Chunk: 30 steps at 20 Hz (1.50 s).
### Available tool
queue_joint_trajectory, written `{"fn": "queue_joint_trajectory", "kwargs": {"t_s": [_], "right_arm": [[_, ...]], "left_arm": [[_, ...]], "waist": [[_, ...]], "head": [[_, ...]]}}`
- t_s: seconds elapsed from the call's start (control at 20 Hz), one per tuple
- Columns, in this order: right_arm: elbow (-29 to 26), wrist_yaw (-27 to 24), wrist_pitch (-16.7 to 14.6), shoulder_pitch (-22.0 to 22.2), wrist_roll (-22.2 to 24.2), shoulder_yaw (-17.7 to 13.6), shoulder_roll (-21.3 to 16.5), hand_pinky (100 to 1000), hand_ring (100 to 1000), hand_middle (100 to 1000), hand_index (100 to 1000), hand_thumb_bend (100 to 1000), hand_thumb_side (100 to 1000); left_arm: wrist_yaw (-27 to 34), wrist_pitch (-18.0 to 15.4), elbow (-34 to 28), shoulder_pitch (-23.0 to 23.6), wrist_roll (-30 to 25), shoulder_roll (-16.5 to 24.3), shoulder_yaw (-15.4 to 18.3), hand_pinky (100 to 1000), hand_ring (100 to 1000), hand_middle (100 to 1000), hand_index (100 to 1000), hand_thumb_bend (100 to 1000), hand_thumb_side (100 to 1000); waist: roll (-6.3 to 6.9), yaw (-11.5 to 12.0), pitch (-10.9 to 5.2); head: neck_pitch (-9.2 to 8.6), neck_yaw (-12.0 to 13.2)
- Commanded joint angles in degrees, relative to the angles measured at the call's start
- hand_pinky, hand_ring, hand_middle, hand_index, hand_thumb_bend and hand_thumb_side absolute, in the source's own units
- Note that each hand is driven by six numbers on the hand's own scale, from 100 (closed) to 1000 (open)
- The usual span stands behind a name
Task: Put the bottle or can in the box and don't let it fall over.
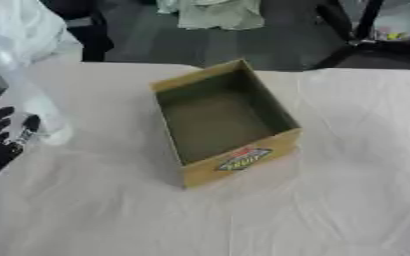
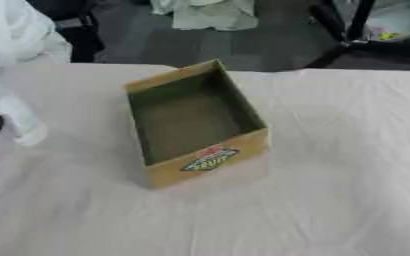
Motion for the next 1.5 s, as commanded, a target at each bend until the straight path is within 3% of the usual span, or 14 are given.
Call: {"fn": "queue_joint_trajectory", "kwargs": {"t_s": [0.05,1.5], "right_arm": [[-1.3,0.3,-0.1,-1.2,0.0,-0.3,-2.3,877,748,795,848,100,787],[-1.3,0.7,0.0,-1.6,0.3,0.0,-2.1,878,748,794,849,100,802]], "left_arm": [[-0.3,0.0,-0.3,-1.0,0.4,1.8,0.6,1000,1000,969,906,504,522],[1.7,0.9,4.3,-7.8,4.3,3.0,0.2,1000,1000,972,904,505,548]], "waist": [[-0.1,0.1,-0.64],[-0.34,-0.4,1.06]], "head": [[-1.07,0.0],[-2.02,0.0]]}}
